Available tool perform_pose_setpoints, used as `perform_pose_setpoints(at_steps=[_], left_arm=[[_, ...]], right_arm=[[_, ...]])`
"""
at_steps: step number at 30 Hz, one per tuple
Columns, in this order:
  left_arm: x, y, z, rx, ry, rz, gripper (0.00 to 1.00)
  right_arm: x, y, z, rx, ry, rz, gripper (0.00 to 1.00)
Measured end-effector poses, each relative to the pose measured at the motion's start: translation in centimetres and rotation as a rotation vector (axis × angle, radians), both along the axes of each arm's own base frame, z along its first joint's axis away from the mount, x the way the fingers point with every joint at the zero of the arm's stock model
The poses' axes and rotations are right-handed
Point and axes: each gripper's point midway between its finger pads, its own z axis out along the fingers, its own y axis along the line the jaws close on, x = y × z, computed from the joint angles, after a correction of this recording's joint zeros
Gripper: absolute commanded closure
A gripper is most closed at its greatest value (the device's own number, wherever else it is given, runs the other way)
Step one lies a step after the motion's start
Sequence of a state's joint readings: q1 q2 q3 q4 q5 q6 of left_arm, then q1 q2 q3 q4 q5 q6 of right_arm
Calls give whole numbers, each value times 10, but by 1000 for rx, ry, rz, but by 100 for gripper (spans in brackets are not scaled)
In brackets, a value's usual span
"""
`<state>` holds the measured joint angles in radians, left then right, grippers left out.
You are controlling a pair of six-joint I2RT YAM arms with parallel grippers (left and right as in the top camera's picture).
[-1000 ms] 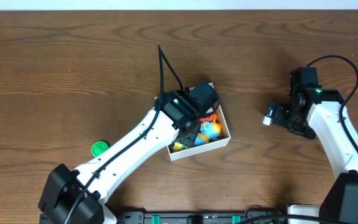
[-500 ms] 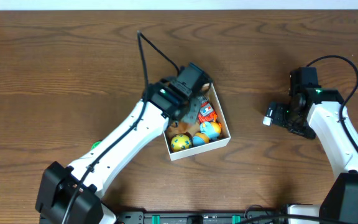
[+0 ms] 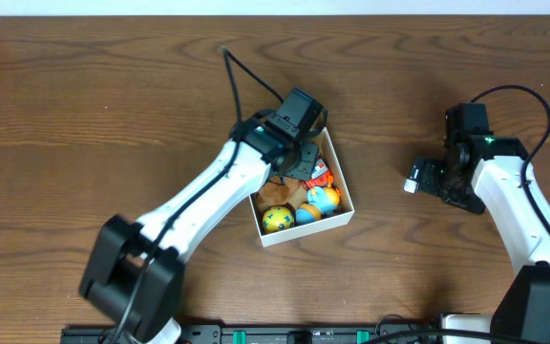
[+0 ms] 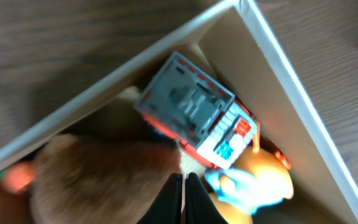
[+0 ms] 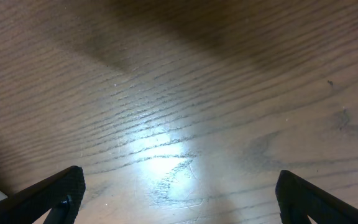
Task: Pack container
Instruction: 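Carry the yellow ball into the box and release it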
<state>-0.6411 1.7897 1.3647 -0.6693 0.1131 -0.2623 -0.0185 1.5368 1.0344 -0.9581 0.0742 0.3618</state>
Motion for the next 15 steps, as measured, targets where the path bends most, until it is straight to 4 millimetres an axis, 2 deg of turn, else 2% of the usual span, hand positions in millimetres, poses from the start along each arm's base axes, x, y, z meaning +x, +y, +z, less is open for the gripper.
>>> perform_pose_setpoints(at_steps=[5,15], left_arm=[[4,-9,-18,-14,26,-8,94],[15,-22,-20,-63,-8,-18,94]], right_arm=[[0,0,0,0,0,0,1],[0,0,0,0,-1,0,1]])
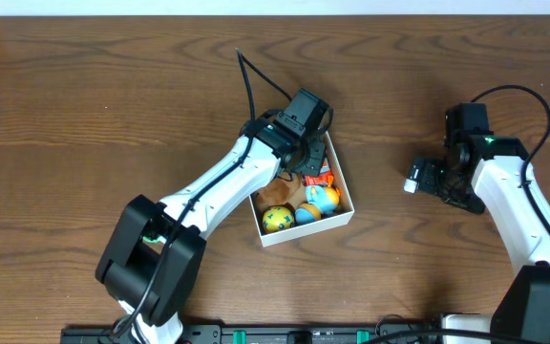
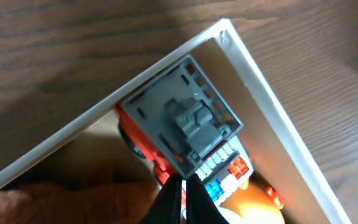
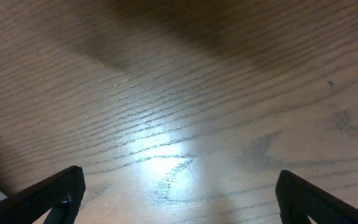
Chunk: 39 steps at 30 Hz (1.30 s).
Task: Pack container
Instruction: 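Carry the yellow ball into the box and release it, then lift the left gripper out of the box and move to the green toy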
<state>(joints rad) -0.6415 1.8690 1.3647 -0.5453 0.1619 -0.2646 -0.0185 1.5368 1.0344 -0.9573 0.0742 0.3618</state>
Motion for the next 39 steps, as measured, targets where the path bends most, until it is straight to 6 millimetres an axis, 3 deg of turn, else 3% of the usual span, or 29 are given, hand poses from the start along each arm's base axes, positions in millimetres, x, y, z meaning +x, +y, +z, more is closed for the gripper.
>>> perform_pose_setpoints(at_steps=[15,39], left_arm=[[7,-15,-10,-48,-7,-44,94],[-2,-18,-11,-51,-5,-205,94]], right_arm=[[-1,0,0,0,3,0,1],[-1,0,0,0,5,0,1]])
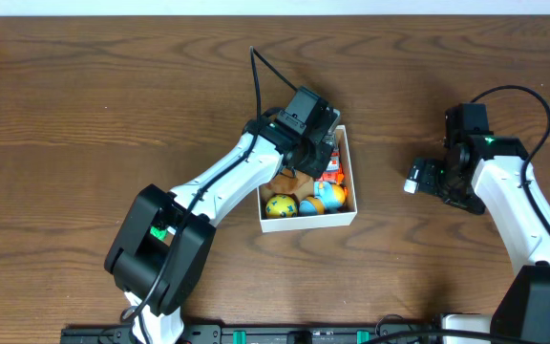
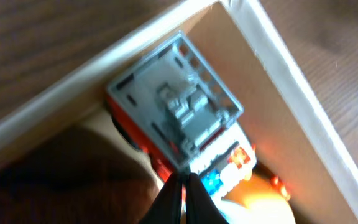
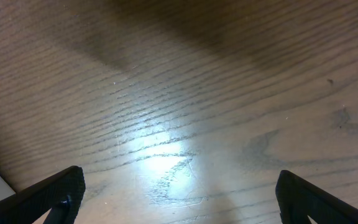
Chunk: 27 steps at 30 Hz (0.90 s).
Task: Pack container
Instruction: 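Lift the left gripper out of the box and move to the green toy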
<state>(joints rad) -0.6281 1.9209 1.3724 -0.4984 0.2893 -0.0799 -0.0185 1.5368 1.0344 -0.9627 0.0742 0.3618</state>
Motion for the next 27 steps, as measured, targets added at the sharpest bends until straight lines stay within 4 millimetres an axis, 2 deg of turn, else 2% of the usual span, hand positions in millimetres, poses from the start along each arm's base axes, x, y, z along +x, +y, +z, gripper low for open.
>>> perform_pose_setpoints(at_steps=[3,6,7,8,10,13,14,17,20,24,27], left_arm=[[-13,12,-5,48,65,2,94],[-20,23,-2,96,101,1,93],[-21,27,1,115,103,1,85],[-21,32,7,140,88,0,68],[-21,43,24,168,57,15,54],[-20,67,66,184,-21,57,34],[-19,77,81,179,-45,79,32],[-21,115,123,167,-101,177,27],[-30,167,151,193,-118,324,22],[-41,236,165,232,-79,577,21],[-46,281,157,245,-25,767,18]], right_arm=[[0,0,0,0,0,0,1],[0,0,0,0,-1,0,1],[0,0,0,0,-1,0,1],[0,0,0,0,-1,0,1],[0,0,0,0,-1,0,1],[-1,0,0,0,2,0,1],[-1,0,0,0,2,0,1],[-1,0,0,0,3,0,1],[-1,0,0,0,2,0,1],[0,0,0,0,2,0,1],[0,0,0,0,2,0,1]])
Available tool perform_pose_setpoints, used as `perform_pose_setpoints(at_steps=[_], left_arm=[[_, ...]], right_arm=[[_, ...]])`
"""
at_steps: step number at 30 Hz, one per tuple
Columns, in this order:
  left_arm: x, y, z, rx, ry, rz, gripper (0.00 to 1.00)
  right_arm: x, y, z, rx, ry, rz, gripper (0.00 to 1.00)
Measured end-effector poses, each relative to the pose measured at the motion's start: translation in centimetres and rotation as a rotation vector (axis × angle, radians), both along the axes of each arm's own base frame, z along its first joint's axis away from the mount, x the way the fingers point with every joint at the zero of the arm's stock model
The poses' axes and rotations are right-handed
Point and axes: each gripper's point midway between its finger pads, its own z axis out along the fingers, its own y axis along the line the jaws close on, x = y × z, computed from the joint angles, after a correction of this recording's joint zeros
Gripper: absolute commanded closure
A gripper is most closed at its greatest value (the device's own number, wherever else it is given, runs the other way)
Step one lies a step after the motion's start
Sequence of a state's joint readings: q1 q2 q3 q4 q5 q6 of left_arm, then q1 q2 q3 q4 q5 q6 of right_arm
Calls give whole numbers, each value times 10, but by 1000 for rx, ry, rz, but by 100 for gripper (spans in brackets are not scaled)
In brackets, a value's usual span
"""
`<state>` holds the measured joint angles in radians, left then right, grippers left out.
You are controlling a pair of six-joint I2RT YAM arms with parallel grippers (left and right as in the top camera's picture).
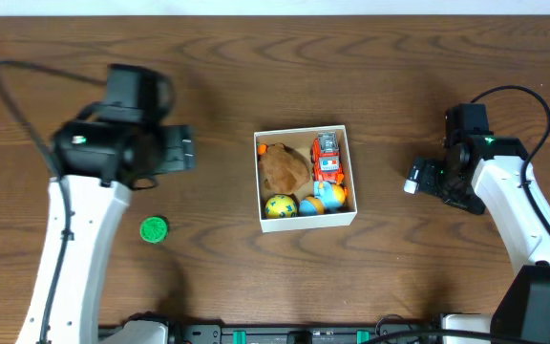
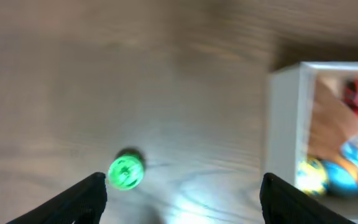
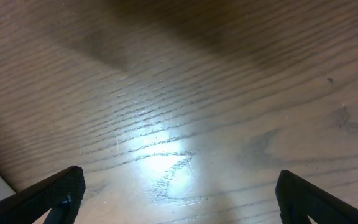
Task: Pack container
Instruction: 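Lift the left gripper out of the box and move to the green toy, then lower the left gripper onto the green spiky toy and grasp it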
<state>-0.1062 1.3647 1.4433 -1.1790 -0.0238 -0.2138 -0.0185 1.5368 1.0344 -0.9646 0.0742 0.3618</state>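
Observation:
A white box (image 1: 306, 218) sits mid-table holding a brown plush (image 1: 284, 168), a red toy truck (image 1: 327, 158), a yellow ball (image 1: 278, 206) and a blue-orange toy (image 1: 325, 197). Its wall (image 2: 283, 124) shows at the right of the left wrist view. A green ball (image 1: 154, 229) lies on the table to the left, also visible as the green ball (image 2: 126, 171). My left gripper (image 2: 182, 196) is open and empty, hovering left of the box near the ball. My right gripper (image 3: 179, 193) is open over bare wood, right of the box.
The wooden table (image 1: 428, 277) stretches around the box. The right arm (image 1: 504, 191) rests at the right side, and the left arm (image 1: 84, 220) spans the left side.
My left gripper was shut inside the box over the red truck; now it is open, far to the left of the box near the green ball. The right arm has not moved.
My left gripper stayed shut inside the box against the red truck through the earlier moments, and the box shifted and turned square to the table. Now the truck lies in the box and the gripper is open out to the left.

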Motion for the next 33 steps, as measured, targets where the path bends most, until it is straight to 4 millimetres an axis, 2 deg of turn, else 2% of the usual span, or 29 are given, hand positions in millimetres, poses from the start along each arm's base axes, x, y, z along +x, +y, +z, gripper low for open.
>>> perform_pose_setpoints(at_steps=[2,5,15,20,33], left_arm=[[-5,22,-17,-4,43,97,17],[-14,38,-47,-10,110,175,16],[-40,62,-155,-51,243,306,13],[-49,60,-185,-59,291,308,13],[-54,57,-228,-70,429,307,13]], right_arm=[[0,0,0,0,0,0,1],[0,0,0,0,0,0,1],[-1,0,0,0,4,0,1],[-1,0,0,0,5,0,1],[-2,0,0,0,6,0,1]])
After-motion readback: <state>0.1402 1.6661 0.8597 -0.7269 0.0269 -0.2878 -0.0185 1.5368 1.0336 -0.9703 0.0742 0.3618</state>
